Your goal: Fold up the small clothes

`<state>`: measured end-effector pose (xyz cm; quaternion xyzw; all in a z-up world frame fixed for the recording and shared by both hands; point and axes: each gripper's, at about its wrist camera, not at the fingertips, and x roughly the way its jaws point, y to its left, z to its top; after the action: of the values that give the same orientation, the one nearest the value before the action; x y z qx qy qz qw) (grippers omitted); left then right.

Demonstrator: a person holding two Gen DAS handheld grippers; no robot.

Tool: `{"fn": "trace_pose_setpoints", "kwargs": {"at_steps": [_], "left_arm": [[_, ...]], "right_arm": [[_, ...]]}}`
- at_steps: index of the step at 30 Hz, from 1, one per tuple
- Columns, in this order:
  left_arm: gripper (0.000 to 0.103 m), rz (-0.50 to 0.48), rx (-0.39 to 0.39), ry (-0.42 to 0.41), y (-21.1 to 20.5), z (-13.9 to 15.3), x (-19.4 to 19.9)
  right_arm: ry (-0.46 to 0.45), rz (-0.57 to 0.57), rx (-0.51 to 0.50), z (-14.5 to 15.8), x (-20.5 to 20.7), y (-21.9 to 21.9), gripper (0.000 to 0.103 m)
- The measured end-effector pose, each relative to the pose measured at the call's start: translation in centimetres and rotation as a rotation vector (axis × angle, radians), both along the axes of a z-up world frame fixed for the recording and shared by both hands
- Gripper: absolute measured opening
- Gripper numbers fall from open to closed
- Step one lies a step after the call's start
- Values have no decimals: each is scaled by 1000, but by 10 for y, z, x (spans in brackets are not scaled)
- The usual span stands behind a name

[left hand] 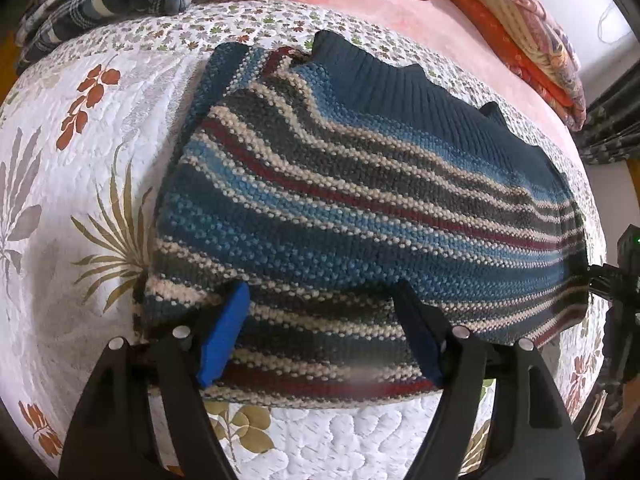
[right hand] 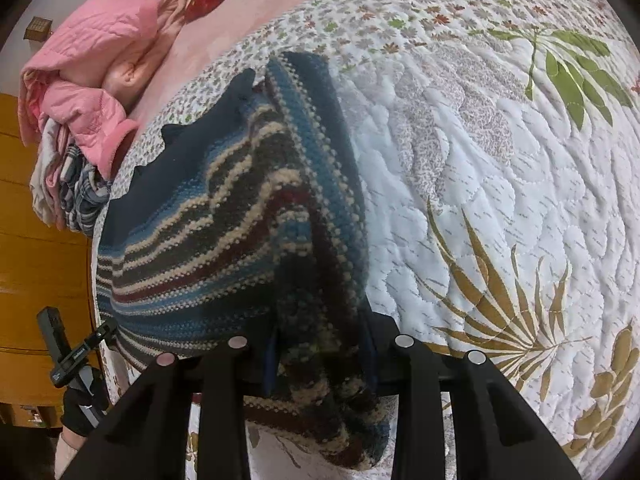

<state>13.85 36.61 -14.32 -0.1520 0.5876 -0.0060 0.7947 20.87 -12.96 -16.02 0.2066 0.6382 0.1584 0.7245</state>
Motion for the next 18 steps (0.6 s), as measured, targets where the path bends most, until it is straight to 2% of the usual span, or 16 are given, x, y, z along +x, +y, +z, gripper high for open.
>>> {"fn": "trace_pose_setpoints", "kwargs": {"at_steps": [5,10,14,18], "left_arm": [[75,38,-38,2,4,6,2],[75,67,-84,-44,9,23,3],[75,66,-108,-74,9,36,3],[75,86,-136,-87,14,43,2]], "right_arm": [[2,-10,2,7,2,4,32],[-45,13,53,47,-2,20,29],[-95,61,86,82,-3,49,28],[-110,133,51,106,4,97,28]]}}
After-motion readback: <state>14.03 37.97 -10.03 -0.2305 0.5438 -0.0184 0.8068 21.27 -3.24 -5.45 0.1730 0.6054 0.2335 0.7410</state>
